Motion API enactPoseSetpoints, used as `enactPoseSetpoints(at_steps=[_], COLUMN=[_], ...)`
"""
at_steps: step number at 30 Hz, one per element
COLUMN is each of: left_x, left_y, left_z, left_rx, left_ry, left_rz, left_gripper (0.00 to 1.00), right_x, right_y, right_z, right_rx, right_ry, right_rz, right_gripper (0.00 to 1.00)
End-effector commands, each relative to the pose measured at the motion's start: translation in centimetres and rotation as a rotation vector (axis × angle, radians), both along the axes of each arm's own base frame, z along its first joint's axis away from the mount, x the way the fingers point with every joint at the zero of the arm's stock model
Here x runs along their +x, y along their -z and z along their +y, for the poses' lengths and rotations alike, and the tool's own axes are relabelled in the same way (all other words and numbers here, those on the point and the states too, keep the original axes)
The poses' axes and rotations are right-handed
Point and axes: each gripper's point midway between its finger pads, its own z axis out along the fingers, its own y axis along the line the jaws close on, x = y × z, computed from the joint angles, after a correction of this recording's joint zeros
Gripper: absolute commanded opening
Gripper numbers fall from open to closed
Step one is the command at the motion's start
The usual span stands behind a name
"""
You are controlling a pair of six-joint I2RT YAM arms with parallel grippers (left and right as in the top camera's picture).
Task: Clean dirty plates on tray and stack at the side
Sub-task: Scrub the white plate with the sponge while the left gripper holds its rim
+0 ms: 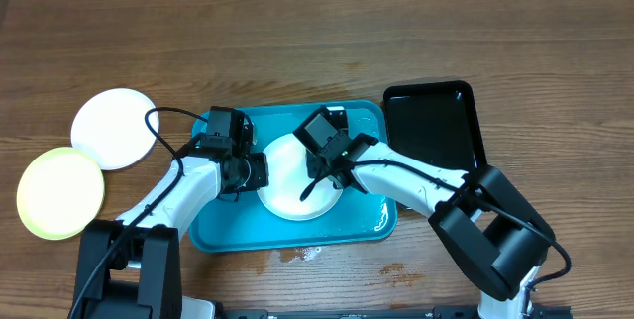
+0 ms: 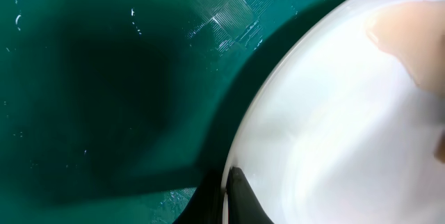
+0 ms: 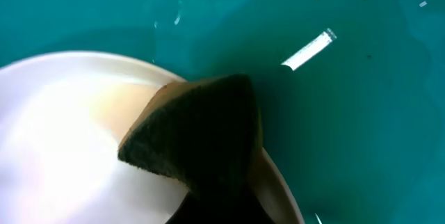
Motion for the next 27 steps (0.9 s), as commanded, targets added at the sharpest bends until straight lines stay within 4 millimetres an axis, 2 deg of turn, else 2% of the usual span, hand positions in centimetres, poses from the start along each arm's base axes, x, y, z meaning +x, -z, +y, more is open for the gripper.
enactPoseSetpoints(at_steps=[1,3,7,12,14,18,24,27], left_x=[-2.3,-2.3,-2.3,-2.3,-2.3,-2.3,-2.4,-2.4], left_y=[2.3,2.3,2.3,2.3,2.3,2.3,2.3,2.3], left_z=[1.4,1.4,1.4,1.4,1.4,1.4,1.4,1.4], left_rx=[0.073,0.073,0.074,0.074,0.074,0.074,0.075,0.075], left_ry=[-0.014,-0.014,-0.014,-0.013,-0.013,-0.013,-0.01,-0.01], left_rz=[0.093,0.093,0.094,0.096,0.095,0.095,0.097,0.097], left_gripper=[0.04,0.04,0.04,0.04,0.04,0.04,0.04,0.04], right_x=[-1.2,-1.1,-0.1,0.7,1.0,2.5,3.7,4.8], right_y=[3.4,3.3,3.3,4.8,4.8,4.1,3.1,0.6], right_z=[-0.7,-0.3,-0.7,-1.3,-1.2,-0.6,0.8,1.7], right_rx=[-0.003,0.03,0.043,0.041,0.049,0.077,0.138,0.166], right_ry=[0.015,0.009,0.032,0.056,0.057,0.066,0.044,-0.001], right_rz=[0.108,0.121,0.106,0.11,0.1,0.031,-0.023,-0.082], right_gripper=[0.04,0.04,0.04,0.04,0.04,0.04,0.04,0.04])
